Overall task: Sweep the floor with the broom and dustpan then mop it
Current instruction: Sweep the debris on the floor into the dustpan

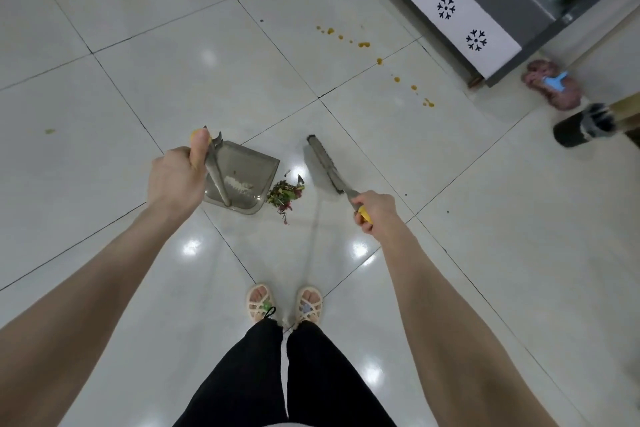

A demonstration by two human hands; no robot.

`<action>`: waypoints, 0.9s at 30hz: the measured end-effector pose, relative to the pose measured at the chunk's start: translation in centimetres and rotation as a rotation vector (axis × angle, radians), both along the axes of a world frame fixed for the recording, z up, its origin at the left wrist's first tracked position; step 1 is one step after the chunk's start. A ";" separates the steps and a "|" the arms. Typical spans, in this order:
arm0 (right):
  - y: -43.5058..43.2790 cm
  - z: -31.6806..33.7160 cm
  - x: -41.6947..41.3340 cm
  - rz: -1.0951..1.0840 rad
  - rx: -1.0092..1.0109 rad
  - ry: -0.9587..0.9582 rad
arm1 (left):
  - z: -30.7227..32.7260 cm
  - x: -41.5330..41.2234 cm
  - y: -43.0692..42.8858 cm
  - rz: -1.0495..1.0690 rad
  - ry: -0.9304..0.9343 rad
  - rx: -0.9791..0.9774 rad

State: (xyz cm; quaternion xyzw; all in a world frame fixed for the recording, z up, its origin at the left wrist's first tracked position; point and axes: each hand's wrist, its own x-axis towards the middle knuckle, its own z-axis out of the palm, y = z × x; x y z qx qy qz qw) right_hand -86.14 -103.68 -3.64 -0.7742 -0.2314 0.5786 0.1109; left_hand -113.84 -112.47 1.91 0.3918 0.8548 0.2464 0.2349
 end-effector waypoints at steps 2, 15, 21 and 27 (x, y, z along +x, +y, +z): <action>-0.2 0.4 2.1 -0.051 0.008 0.003 | 0.1 1.4 0.5 -0.020 -0.005 0.001; -0.5 -0.1 19.8 -0.266 0.032 -0.109 | 0.3 15.3 6.0 -0.157 0.025 0.035; 0.3 -0.5 28.4 -0.322 0.032 -0.155 | -0.2 22.6 8.1 -0.178 -0.014 0.062; 2.1 -1.7 33.8 -0.315 0.008 -0.228 | -1.3 27.6 9.1 -0.171 -0.077 0.048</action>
